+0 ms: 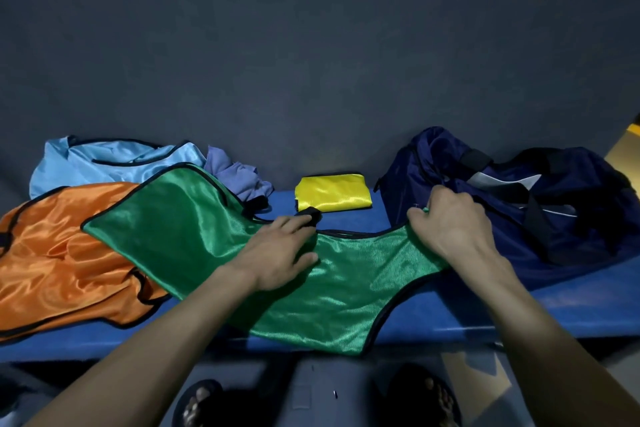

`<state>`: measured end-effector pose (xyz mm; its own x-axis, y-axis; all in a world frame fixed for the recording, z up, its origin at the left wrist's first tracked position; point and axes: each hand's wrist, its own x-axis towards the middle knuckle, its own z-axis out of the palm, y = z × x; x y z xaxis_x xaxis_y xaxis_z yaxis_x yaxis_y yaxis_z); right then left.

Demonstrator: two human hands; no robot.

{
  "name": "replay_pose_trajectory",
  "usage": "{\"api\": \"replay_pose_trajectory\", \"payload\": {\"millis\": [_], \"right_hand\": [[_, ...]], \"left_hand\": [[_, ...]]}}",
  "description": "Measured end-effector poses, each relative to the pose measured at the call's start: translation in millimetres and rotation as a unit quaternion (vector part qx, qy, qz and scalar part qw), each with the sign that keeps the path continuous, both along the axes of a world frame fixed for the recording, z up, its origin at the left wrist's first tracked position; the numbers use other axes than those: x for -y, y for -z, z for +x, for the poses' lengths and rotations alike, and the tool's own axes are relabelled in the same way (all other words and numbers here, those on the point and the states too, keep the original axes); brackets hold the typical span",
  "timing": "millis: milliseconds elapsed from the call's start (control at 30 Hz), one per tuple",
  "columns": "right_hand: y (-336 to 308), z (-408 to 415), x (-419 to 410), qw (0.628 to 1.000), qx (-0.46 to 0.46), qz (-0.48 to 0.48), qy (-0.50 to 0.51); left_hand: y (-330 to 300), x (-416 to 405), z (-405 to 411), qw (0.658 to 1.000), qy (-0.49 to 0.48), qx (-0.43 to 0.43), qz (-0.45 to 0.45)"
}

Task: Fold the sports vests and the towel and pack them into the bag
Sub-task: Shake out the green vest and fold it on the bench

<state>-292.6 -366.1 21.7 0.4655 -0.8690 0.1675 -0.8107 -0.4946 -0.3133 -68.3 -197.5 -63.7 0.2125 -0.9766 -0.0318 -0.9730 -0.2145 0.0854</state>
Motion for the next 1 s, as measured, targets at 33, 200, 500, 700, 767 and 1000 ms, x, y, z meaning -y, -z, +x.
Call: {"api": "replay_pose_trajectory", "payload": {"millis": [33, 200, 500, 700, 767, 1000], "right_hand": [[1.4, 0.0, 1.4, 1.0, 0.02, 0.002, -0.001], [3.4, -1.1, 6.4, 0.995, 0.103, 0.002, 0.001], [8.8, -4.0, 4.1, 0.99, 0.133, -0.039, -0.025], [10.9, -1.3, 3.0, 0.99, 0.126, -0.056, -0.038], [10.7, -0.4, 2.8, 0.99, 0.121, -0.059, -0.042], [12.6, 4.6, 5.7, 0.989, 0.116, -0.072, -0.05]], "left_hand": [[1.7, 0.1, -2.1, 0.999, -0.001, -0.015, 0.037], [9.8, -4.3, 0.7, 0.997, 0.017, -0.062, -0.03], [-16.4, -30.1, 66.2, 0.974, -0.167, 0.122, -0.094], [-31.6, -38.3, 95.6, 0.959, -0.207, 0.178, -0.071], [-36.9, -36.8, 98.9, 0.962, -0.203, 0.181, -0.022], [-41.5, -34.6, 107.6, 0.974, -0.173, 0.139, 0.038]]}}
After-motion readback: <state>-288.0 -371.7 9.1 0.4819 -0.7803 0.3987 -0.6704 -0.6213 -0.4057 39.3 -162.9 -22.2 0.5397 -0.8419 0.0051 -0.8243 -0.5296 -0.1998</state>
